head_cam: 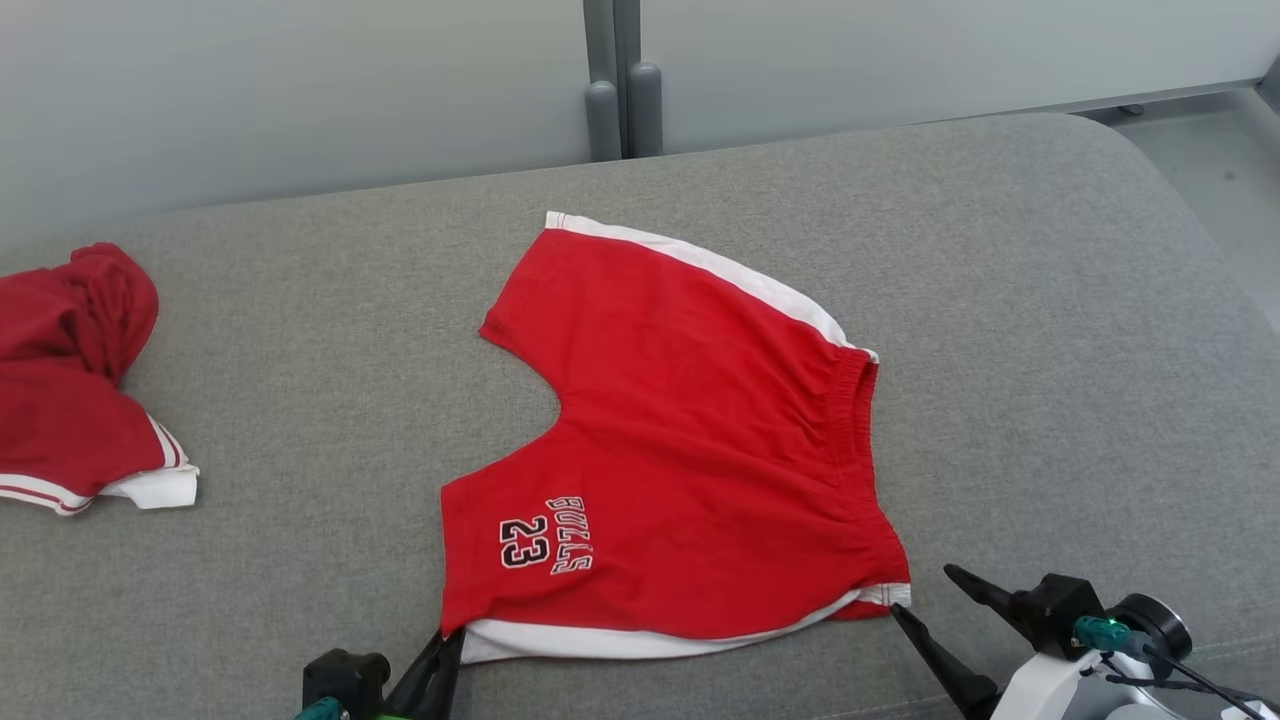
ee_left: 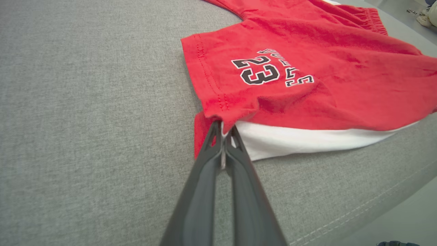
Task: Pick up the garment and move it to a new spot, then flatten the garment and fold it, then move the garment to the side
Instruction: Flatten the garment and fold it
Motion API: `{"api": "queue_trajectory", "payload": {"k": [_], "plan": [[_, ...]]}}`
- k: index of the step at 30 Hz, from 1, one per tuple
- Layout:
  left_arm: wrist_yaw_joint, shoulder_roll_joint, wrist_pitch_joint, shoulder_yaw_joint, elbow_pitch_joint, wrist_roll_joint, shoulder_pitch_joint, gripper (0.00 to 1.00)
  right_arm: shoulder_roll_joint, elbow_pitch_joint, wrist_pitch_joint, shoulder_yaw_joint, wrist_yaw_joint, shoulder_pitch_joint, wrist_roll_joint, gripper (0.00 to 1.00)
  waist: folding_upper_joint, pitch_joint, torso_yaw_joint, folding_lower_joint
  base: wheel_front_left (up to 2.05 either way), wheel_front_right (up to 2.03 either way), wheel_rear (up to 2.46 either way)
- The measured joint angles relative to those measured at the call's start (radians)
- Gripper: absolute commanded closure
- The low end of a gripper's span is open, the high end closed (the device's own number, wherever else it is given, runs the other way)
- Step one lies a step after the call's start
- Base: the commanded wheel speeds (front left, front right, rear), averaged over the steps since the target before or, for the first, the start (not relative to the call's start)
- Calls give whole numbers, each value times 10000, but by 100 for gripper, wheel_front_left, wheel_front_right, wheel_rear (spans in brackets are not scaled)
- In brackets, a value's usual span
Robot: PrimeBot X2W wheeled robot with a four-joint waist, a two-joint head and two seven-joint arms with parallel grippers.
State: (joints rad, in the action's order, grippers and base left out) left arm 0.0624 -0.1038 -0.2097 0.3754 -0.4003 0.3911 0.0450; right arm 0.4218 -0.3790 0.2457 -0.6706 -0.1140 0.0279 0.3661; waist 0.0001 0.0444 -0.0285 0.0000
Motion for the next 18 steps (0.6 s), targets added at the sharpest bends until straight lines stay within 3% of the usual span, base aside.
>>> {"api": "queue_trajectory", "payload": {"k": [8,11,12,13,16,17,18], "plan": [[84,0,-29,82,203,0,-7,100,-23,-364,2,-479,-90,511,-125,2,0,135,300,0,0,0,0],[88,2,-31,119,215,0,-19,100,-42,-512,0,-598,-90,513,-125,20,0,159,393,0,0,0,0],[90,4,-40,130,222,0,-32,100,-48,-562,2,-619,-90,515,-121,44,0,170,440,0,0,0,0],[90,4,-40,136,228,0,-39,100,-54,-619,0,-662,-90,524,-115,53,0,179,487,0,0,0,0],[92,6,-59,127,245,0,-40,100,-84,-752,0,-790,-92,581,-46,66,0,190,611,0,0,0,0],[92,6,-109,104,270,0,-40,100,-109,-780,0,-821,-92,637,-38,75,0,188,638,0,0,0,0],[92,8,-115,81,290,2,-40,100,-146,-788,2,-825,-92,692,15,91,0,185,649,0,0,0,0]]}}
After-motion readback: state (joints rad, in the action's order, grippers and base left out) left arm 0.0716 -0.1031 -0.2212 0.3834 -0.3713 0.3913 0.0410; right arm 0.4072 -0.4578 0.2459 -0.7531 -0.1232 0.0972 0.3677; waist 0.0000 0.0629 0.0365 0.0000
